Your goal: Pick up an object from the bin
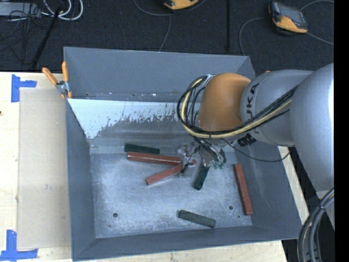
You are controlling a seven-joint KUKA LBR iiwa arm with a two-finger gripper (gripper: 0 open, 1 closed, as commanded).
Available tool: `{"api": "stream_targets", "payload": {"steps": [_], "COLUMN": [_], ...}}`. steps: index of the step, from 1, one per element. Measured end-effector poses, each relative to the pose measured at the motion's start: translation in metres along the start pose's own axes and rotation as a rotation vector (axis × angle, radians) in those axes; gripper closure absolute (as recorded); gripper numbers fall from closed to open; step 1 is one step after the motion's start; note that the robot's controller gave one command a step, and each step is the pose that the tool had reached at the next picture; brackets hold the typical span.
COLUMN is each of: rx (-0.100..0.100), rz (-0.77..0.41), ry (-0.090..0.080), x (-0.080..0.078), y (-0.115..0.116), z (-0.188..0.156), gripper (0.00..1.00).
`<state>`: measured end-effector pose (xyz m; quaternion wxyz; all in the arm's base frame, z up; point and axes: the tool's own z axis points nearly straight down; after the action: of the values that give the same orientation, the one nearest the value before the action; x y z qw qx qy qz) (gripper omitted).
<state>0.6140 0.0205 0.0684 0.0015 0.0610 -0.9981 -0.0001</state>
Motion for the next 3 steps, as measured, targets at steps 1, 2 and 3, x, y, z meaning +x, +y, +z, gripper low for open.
{"api": "stream_targets", "payload": {"steps": [1,2,3], "rx": [0.001,0.000,-0.001], "rz": [-0.040,-0.040,-0.174], "ry": [-0.008,-0.001,-0.001], "x": [0.021,0.022,0.031], "y": [0.007,0.007,0.022], "z": [-0.120,-0.116,0.004], "gripper": [1.00,0.00,0.00]}}
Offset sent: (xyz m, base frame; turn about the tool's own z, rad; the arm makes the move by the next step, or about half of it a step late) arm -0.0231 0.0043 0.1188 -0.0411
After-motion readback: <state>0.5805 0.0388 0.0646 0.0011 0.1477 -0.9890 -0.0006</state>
